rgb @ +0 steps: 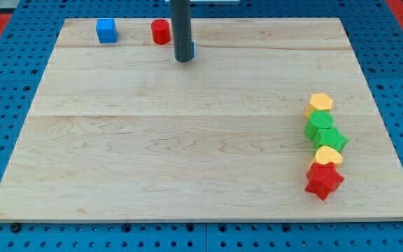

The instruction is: Place the blue triangle to the top of the yellow hexagon

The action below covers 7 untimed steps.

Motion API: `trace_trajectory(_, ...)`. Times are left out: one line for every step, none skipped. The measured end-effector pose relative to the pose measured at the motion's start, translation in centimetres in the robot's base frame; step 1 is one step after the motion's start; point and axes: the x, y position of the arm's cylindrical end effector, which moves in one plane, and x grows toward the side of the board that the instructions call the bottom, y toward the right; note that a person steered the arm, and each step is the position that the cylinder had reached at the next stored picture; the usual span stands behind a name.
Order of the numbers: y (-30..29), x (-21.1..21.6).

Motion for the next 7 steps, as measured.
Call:
trace_trajectory(0.8, 0.3)
trace_trajectory(-3.0, 0.4)
trace_trajectory(-8.6, 0.1)
trace_trajectory(-11.4, -1.7)
trace_trajectory(-10.4, -4.2)
trace_trajectory(-5.3, -3.6)
trace_trajectory(-0.6, -3.4)
